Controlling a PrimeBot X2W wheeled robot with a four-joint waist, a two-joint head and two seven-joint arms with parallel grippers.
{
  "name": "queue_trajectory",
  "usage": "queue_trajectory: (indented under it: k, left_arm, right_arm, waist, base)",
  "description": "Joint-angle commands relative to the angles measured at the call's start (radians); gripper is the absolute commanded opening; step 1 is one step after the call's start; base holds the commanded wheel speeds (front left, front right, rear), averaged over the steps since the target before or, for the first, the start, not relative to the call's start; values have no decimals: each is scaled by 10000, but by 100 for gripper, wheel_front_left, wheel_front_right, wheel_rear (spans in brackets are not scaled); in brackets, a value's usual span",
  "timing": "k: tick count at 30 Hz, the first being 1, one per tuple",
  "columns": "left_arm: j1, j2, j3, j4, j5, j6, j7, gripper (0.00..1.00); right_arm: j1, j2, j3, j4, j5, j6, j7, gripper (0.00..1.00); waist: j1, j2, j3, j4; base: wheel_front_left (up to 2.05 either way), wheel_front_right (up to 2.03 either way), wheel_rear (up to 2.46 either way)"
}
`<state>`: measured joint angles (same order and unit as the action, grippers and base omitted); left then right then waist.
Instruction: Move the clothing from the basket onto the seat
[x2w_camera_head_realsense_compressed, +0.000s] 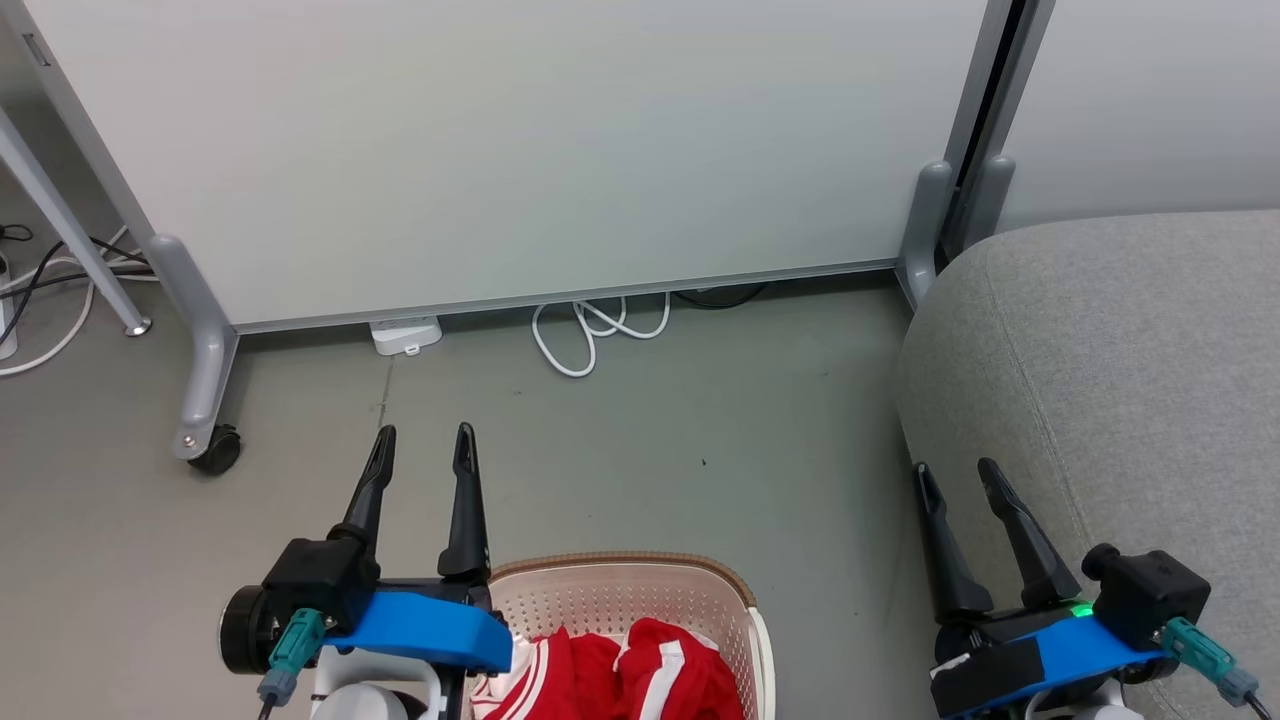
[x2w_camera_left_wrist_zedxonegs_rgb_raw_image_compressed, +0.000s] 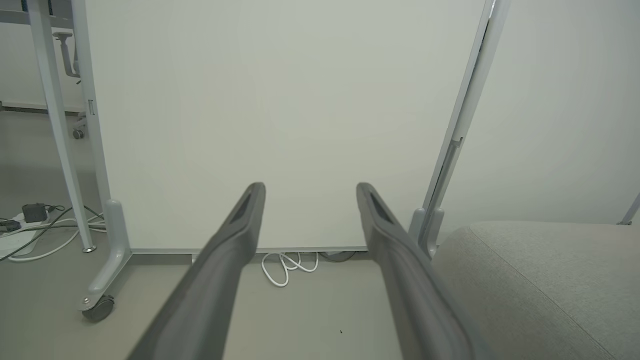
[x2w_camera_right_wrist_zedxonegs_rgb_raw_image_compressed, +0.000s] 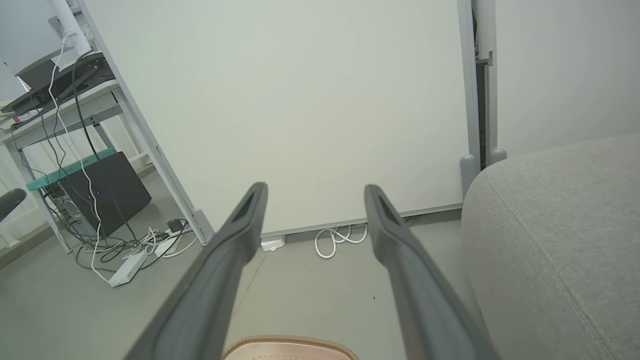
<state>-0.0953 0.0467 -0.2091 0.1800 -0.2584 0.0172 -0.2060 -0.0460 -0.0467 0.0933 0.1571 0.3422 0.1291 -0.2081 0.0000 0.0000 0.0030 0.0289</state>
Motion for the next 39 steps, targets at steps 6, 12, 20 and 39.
queue_trajectory:
  k: [6, 12, 20, 39]
  left_arm:
    - [-187, 48, -193, -84, 665, 82, -203, 100]
    - [-204, 49, -303, -22, 1127, 126, -320, 100]
    - [-192, 49, -454, 60, 1560, 156, -444, 100]
    - [-290, 49, -587, 630, 1569, 62, -607, 100]
  right_arm:
    - [92, -54, 95, -126, -620, 23, -184, 100]
    - [104, -55, 216, -141, -1067, 23, -300, 100]
    - [149, -56, 304, -172, -1587, 25, -431, 100]
    - [167, -57, 429, -114, -2127, 26, -586, 100]
  waist:
    - [0, 0, 14, 57]
    - [0, 0, 26, 96]
    - [0, 0, 41, 123]
    - [0, 0, 74, 156]
  base:
    - [0, 0, 0]
    - [0, 0, 0]
    - [0, 0, 0]
    - [0, 0, 0]
